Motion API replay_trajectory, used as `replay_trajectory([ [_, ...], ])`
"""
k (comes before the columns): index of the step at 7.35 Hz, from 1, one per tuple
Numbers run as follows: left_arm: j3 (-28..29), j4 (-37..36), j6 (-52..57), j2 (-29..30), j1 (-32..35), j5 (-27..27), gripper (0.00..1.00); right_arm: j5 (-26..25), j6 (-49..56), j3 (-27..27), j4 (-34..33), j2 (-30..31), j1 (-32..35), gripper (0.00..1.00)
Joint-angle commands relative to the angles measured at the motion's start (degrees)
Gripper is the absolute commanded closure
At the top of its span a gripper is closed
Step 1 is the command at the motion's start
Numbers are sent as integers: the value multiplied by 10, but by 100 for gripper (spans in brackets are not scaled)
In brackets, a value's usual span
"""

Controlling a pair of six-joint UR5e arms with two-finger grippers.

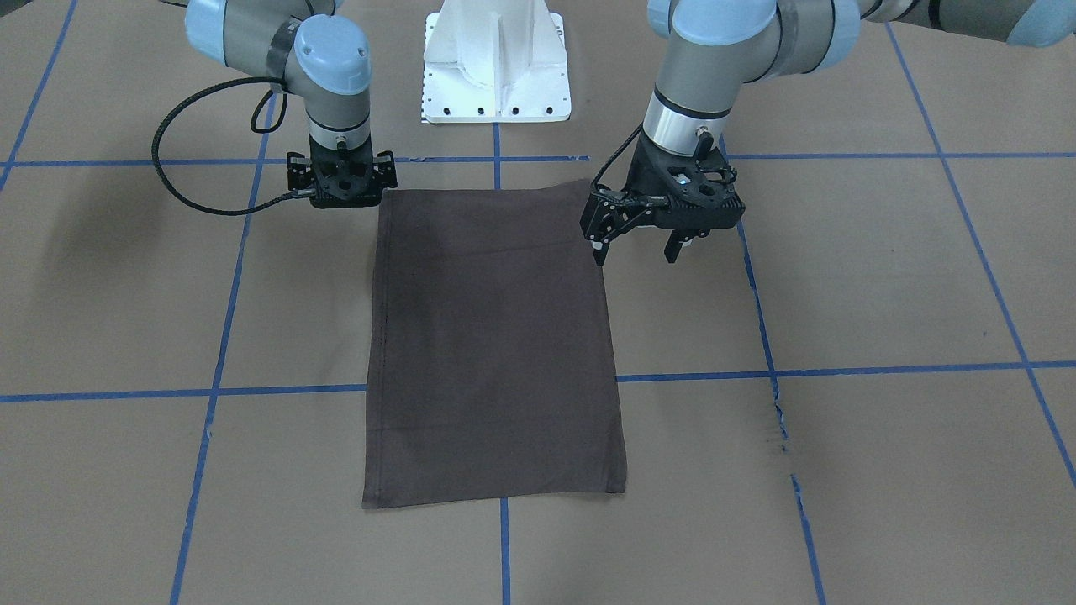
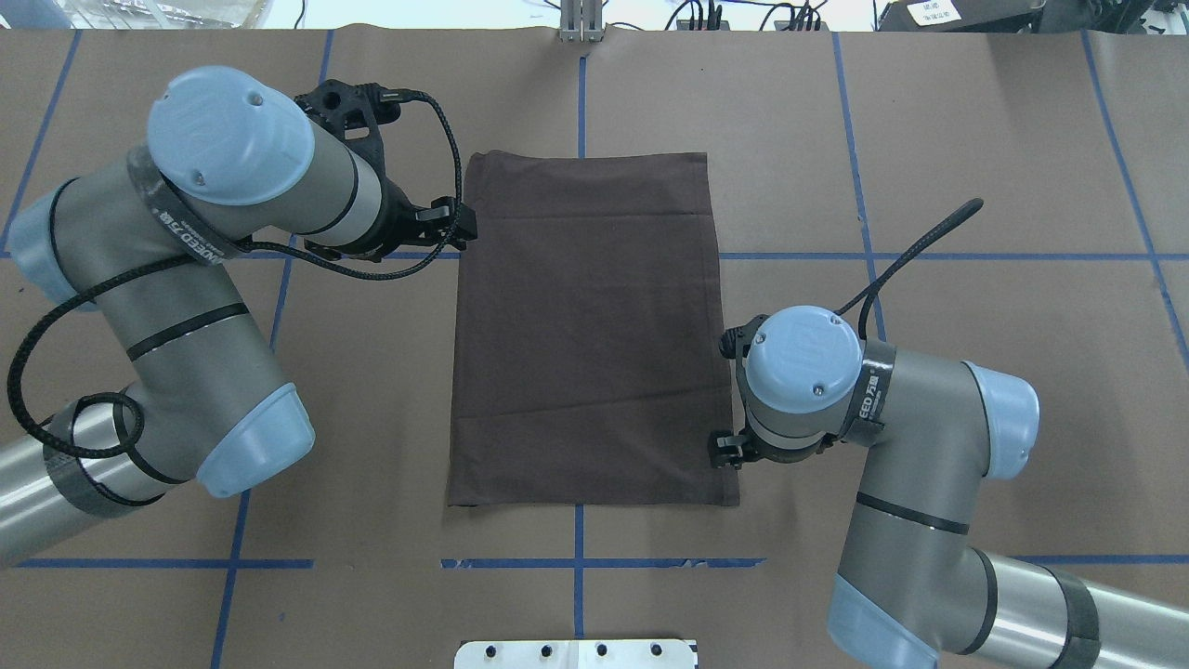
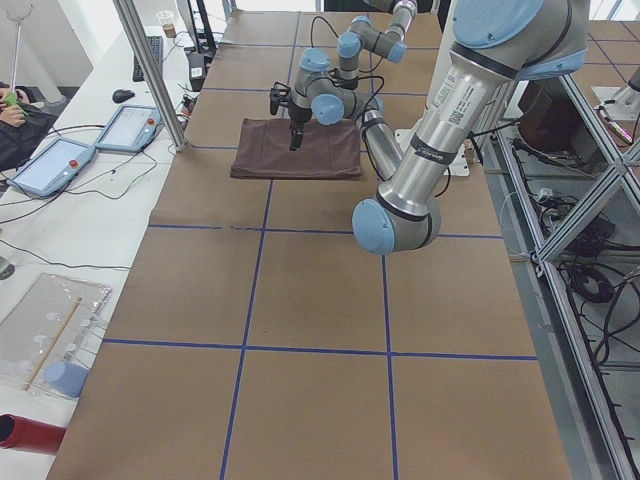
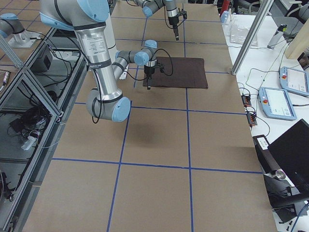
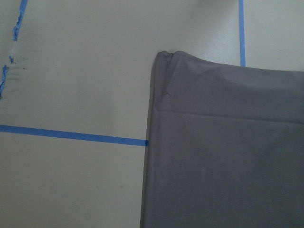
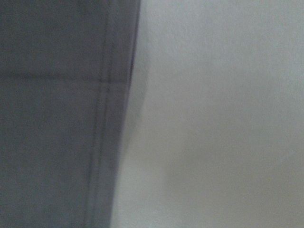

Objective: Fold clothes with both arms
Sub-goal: 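Move the right gripper to the bundle's near edge beside the left gripper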

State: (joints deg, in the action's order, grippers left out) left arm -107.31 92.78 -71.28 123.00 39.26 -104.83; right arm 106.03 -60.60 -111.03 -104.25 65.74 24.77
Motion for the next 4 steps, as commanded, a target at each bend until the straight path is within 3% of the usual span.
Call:
replay_trajectory([
  [1, -11, 18, -33, -41, -21, -1, 0, 13, -9, -15, 30, -50, 36, 0],
  [3, -15, 101, -184, -105, -106, 19, 0, 15, -11, -34, 87, -49, 56, 0],
  [4, -18, 104, -274, -105, -154, 50, 0, 26, -12, -34, 89, -50, 64, 0],
])
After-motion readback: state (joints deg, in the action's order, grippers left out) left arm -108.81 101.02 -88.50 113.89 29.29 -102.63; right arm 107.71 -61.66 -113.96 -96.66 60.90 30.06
